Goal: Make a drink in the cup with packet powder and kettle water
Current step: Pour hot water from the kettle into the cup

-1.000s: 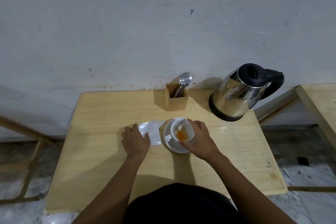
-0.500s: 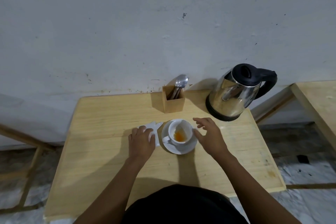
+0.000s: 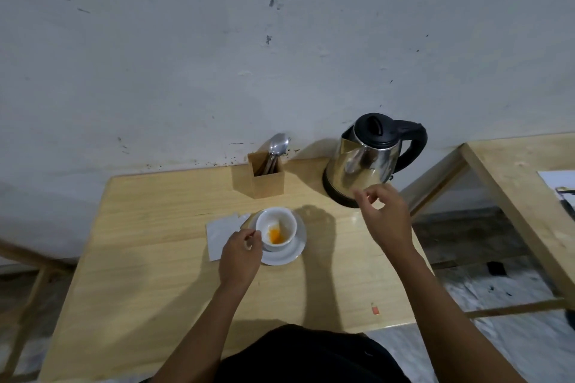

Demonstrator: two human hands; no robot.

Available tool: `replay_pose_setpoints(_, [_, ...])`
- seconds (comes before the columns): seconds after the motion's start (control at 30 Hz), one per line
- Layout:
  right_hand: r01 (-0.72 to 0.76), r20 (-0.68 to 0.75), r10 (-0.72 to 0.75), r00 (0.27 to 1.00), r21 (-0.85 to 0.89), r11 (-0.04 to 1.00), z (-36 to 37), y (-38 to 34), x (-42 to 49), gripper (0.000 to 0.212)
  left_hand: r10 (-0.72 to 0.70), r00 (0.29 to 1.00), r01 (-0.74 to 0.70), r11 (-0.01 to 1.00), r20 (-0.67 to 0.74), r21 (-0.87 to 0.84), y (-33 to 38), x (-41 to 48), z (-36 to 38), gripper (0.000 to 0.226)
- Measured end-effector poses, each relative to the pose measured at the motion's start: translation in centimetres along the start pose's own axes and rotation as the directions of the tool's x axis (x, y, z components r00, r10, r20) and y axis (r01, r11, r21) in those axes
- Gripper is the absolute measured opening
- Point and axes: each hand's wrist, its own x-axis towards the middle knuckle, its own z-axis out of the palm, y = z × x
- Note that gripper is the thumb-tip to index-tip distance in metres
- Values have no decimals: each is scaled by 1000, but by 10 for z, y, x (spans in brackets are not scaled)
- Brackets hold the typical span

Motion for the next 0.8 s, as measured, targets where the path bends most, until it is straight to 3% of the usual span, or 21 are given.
replay_pose_setpoints(0.2, [1,-135,0,991,13,1000,-37,5,59,20,-127,989,119,988,-79,-95,18,-3,14,13])
replay_pose_setpoints(0.4, [2,37,3,999,-117,993,-46,25,123,50,-212,966,195,973,-148,-121,28,-5,23,14])
replay_pose_setpoints(0.57, [82,61,-71,996,-213,974,-51,38,155,44,-267,937,246,962,-225,-117,32,-8,33,16])
replay_pose_setpoints(0.8, [92,293,-69,954,-64,994,-61,54,200,40,-322,891,344,939,-320,14,48,-5,43,18])
